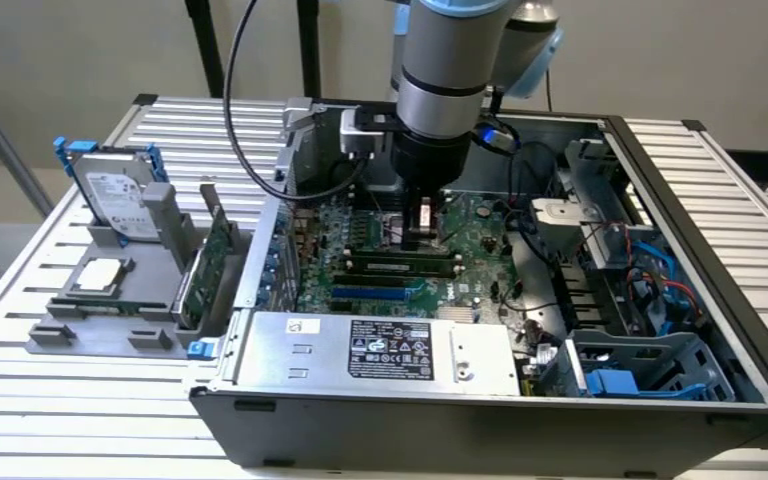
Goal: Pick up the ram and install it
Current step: 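Press down the ram until it locks into place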
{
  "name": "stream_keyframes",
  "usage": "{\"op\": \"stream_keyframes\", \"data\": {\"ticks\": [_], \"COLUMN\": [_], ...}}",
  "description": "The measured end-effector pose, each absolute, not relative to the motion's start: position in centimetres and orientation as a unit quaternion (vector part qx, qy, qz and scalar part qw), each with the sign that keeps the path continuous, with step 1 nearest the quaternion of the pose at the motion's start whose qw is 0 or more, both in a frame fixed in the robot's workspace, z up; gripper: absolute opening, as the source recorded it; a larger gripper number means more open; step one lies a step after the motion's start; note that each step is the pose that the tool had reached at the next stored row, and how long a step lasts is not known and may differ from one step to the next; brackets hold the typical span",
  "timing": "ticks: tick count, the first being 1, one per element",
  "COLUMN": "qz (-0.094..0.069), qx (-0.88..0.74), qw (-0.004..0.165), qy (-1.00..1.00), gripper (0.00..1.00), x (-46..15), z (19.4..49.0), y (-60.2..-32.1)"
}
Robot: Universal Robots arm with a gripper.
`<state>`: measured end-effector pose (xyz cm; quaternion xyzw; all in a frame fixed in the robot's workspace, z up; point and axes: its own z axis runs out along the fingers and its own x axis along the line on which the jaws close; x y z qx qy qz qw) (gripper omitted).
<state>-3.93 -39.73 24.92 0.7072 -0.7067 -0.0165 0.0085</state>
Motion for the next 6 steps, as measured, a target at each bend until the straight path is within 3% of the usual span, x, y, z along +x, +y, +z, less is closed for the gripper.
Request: {"op": "stream_keyframes", "data": {"ticks": [6], "qz": [-0.017], "qx": [0.707], "qw": [0.009], "qy": [-0.707], "gripper": [0.00], "x": [-3.93], "z": [24.92], "y": [-39.73]}}
